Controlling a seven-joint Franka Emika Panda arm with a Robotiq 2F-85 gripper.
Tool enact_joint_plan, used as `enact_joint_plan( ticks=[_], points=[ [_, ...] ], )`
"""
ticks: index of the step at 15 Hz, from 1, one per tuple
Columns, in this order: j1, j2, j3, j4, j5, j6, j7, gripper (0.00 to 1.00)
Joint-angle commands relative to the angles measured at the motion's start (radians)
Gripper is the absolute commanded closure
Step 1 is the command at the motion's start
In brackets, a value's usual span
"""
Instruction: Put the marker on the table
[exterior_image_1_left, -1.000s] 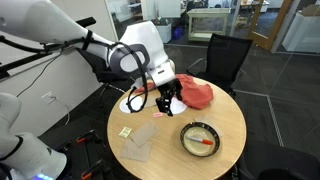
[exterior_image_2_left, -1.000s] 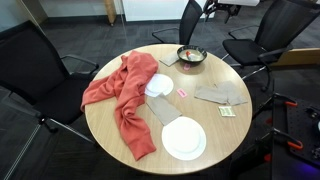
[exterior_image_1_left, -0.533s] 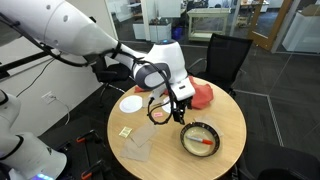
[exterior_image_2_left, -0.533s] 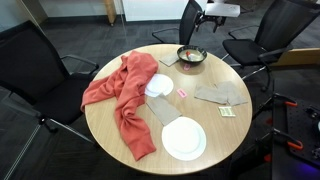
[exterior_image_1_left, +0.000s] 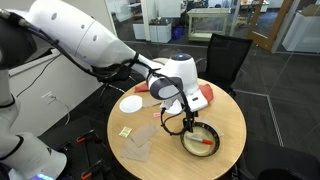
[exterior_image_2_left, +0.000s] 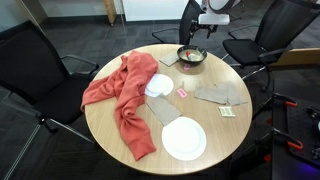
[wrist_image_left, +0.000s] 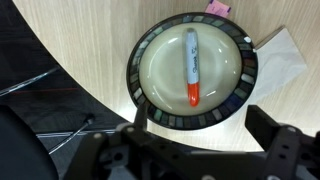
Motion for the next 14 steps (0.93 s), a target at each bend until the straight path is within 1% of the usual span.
enact_joint_plan(
  ticks=[1,6,9,14],
  points=[
    [0.03,0.018,-0.037,0.015,0.031,-0.002,-0.021,0.0],
    [0.027,0.036,-0.034,0.041,0.04,-0.007,-0.03,0.0],
    [0.02,0.087,-0.026,0.096,0.067,-0.045,-0.039,0.0],
    [0.02,0.189,-0.025,0.2,0.08,-0.115,-0.041,0.0]
  ],
)
